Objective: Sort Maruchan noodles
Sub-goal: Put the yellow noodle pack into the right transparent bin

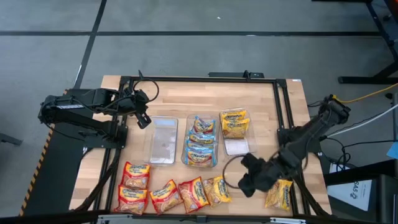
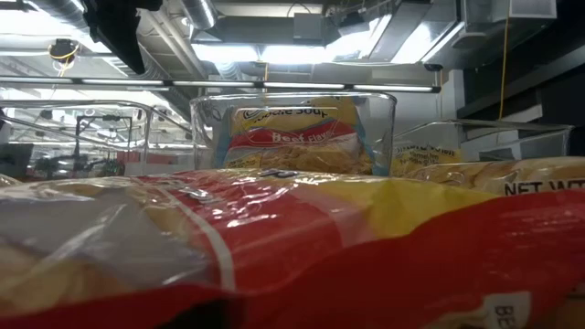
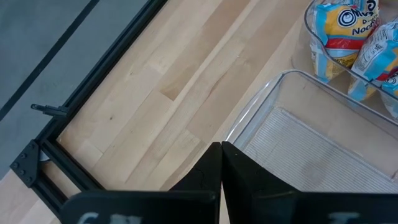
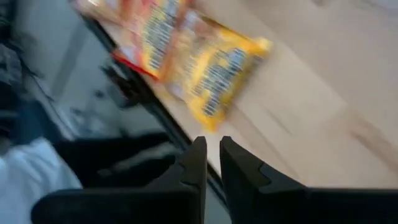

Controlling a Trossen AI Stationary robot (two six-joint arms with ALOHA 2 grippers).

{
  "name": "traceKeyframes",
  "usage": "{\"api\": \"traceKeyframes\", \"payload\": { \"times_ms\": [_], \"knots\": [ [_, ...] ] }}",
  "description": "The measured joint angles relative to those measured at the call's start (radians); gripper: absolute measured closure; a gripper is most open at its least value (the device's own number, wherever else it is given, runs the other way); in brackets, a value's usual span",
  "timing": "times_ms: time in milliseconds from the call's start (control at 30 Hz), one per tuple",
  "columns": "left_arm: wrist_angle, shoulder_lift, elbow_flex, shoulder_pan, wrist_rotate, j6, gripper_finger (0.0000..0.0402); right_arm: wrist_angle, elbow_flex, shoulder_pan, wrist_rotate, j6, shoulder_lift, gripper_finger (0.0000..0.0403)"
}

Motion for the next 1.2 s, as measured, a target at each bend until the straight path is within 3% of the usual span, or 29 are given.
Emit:
{"api": "traceKeyframes", "payload": {
  "times_ms": [100, 167, 433, 700, 900, 1200],
  "knots": [
    [0.0, 0.0, 0.0, 0.0, 0.0, 0.001, 0.0401, 0.169, -0.074, 0.04, 0.15, 0.031, 0.019, 0.0359],
    [0.0, 0.0, 0.0, 0.0, 0.0, 0.001, 0.0401, 0.251, -0.115, 0.048, 0.18, 0.037, 0.043, 0.0359],
    [0.0, 0.0, 0.0, 0.0, 0.053, -0.001, 0.0401, 0.363, -0.163, 0.046, 0.101, 0.147, 0.248, 0.0352],
    [-0.003, 0.0, 0.0, 0.0, 0.106, 0.003, 0.0401, 0.577, -0.159, 0.045, 0.081, 0.193, 0.432, 0.0266],
    [-0.003, 0.0, 0.0, 0.0, 0.106, 0.003, 0.0401, 0.576, -0.16, 0.045, 0.104, 0.229, 0.449, 0.0214],
    [-0.003, 0.0, 0.0, 0.0, 0.103, 0.003, 0.0401, 0.586, -0.161, 0.039, 0.105, 0.236, 0.449, 0.0224]
  ]
}}
